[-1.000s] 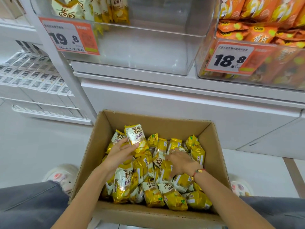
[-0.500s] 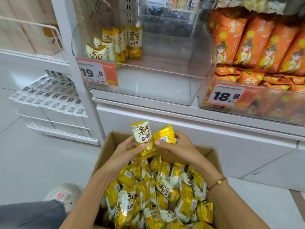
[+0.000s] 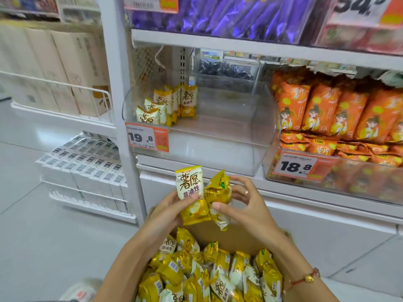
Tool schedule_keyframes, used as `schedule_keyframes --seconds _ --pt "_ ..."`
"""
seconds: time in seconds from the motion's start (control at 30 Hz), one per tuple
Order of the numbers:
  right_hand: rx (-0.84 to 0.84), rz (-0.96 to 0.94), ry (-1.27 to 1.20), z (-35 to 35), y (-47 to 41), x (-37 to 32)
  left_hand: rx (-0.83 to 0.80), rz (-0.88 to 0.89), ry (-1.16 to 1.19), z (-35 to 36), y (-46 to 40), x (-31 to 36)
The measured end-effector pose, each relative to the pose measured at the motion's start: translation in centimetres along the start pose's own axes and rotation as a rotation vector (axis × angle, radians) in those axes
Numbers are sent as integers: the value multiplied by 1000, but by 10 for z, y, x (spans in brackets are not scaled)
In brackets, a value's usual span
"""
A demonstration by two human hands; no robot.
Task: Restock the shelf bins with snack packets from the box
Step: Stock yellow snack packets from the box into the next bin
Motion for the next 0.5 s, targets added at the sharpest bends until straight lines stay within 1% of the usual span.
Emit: schedule_keyframes --seconds 0.03,0.13,0.23,0.3,0.37,0.4,0.5 --pt "17 -49 30 1 -1 -9 64 40 31 -1 0 9" --pt "64 -205 64 4 -9 -39 328 191 73 -12 -6 39" --pt "63 -207 -33 11 -23 -70 550 399 96 -24 -15 73" --pt "30 -194 -72 17 -38 -94 611 529 66 -31 -24 98" --pt "16 -145 -66 22 -58 -119 630 609 -21 -39 -37 120" --pt "-4 -87 -76 25 -70 -130 640 629 -83 -45 -45 128" --pt "-126 187 -162 28 -105 -155 704 627 -301 -69 -69 139"
Point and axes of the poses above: each hand's wrist, its own y-axis away from the middle knuckle, its own z-axis out of the palm, x = y × z, the point moved 1 cm from there along -y, towards the middle knuckle, and after that the axes turned 10 degrees about -y, right-handed, at the moved point
